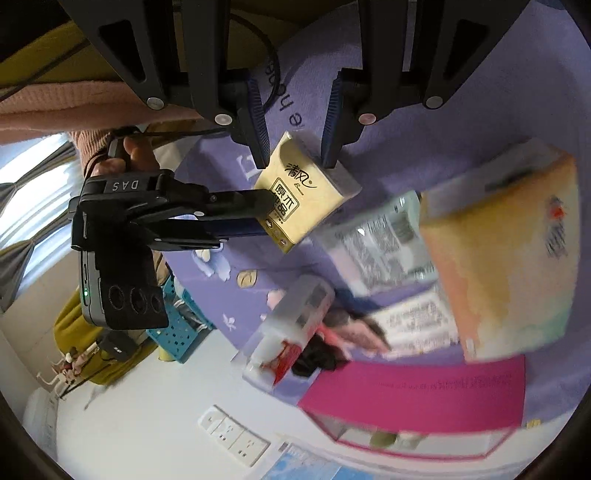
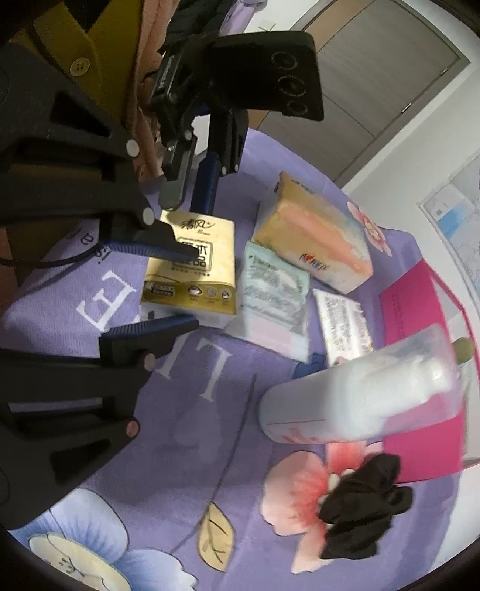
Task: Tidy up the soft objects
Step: 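Reach the right gripper to the gold tissue pack and grasp it, then carry the gold pack into the pink box and release it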
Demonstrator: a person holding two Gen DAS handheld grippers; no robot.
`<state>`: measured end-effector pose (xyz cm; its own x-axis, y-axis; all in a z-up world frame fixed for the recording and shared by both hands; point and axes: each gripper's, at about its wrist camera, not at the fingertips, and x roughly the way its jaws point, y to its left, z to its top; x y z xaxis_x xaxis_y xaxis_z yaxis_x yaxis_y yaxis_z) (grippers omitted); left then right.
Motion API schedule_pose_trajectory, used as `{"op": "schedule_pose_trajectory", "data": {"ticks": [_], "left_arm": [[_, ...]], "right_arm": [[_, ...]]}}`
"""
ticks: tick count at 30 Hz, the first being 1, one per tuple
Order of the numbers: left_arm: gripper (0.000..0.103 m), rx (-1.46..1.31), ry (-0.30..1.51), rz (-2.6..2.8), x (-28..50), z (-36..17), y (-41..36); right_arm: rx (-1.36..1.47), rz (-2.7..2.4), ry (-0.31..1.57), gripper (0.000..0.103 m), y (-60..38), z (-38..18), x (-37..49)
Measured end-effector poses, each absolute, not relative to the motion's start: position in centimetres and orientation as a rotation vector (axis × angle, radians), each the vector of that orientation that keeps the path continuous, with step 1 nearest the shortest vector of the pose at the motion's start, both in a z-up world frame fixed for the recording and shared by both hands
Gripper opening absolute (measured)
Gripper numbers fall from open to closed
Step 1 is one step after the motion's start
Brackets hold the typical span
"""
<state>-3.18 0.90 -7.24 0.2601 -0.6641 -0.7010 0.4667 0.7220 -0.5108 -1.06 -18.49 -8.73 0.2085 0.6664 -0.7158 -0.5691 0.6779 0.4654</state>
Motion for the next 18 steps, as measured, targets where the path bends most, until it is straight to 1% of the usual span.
{"op": "schedule_pose_trajectory", "data": {"ticks": [9, 15, 18], "left_arm": [[0.028, -0.187, 0.909, -0.72, -1.6, -2.3, 2.8], [0.028, -0.156, 0.809, -0.659, 1.5, 0.9, 3.9], [0.028, -0.165, 0.79, -0.63, 3.6, 1.8, 4.4]], "right_arm": [[0.073, 0.881, 0.91, 0.034, -17.7, -3.1, -0.4], [0.022, 0.88, 0.793, 0.034, -16.2, 1.5, 2.2], [0.0, 0.873, 0.754, 0.034, -15.3, 3.2, 3.7]]}}
